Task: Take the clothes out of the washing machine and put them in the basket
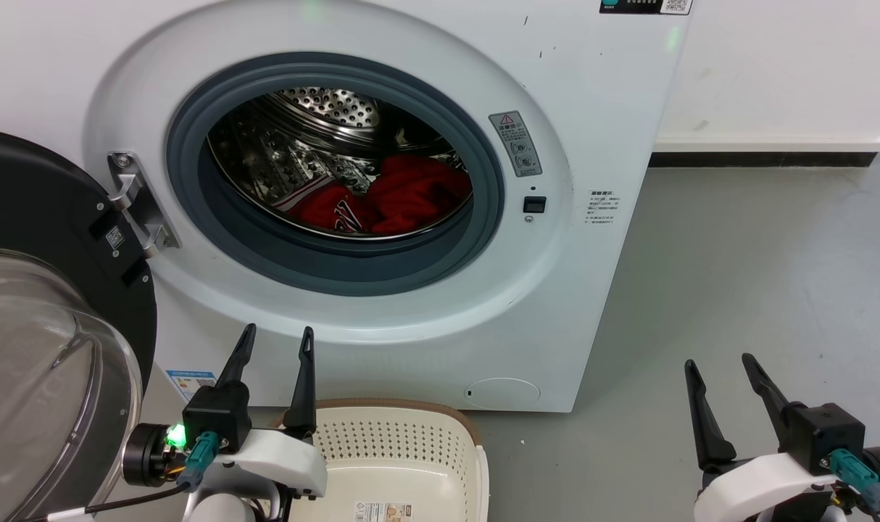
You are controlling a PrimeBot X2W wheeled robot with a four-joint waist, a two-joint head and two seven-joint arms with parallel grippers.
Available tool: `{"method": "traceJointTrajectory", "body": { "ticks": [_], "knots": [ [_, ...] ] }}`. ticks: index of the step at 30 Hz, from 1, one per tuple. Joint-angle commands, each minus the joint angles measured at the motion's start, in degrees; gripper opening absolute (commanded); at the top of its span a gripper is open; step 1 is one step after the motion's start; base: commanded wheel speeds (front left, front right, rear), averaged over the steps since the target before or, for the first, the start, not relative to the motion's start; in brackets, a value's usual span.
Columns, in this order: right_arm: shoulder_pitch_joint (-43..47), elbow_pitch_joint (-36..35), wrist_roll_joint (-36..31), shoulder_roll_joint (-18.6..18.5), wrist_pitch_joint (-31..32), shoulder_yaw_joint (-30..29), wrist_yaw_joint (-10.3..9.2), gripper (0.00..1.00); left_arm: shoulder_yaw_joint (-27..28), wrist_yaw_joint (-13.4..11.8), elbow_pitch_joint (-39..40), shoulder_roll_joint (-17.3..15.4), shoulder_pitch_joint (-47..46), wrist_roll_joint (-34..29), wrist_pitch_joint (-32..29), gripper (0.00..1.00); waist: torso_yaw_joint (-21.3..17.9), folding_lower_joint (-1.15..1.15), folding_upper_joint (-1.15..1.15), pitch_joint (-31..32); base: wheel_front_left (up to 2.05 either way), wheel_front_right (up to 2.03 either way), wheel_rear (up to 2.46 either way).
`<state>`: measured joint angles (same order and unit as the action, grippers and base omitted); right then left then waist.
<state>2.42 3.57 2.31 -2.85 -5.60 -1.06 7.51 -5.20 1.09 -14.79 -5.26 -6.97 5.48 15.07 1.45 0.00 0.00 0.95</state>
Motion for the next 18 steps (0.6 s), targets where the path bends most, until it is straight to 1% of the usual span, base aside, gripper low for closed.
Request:
{"method": "traceJointTrajectory", "body": {
  "ticks": [1, 12, 18],
  "knots": [
    [0.0, 0.1, 0.1, -0.1, -0.3, 0.1, -0.04, 1.0, 0.1, 0.3, 0.0, 0.1, -0.5, -0.1, 0.2, 1.0, 0.0, 0.0, 0.0, 0.0, 0.0, 0.0, 0.0],
    [-0.2, 0.1, -0.2, -0.1, 0.0, 0.5, -0.04, 1.0, 0.8, 0.4, -0.6, 0.4, -0.4, -0.2, 0.2, 1.0, 0.0, 0.0, 0.0, -0.3, 0.0, 0.0, 0.0],
    [-1.6, -1.5, 0.2, 0.0, 0.3, 1.6, -0.04, 1.0, 1.2, 0.3, -2.6, -0.3, -2.6, -0.2, 0.2, 1.0, -1.8, 0.0, 0.0, -2.1, 0.0, 0.0, 0.0]
  ]
}}
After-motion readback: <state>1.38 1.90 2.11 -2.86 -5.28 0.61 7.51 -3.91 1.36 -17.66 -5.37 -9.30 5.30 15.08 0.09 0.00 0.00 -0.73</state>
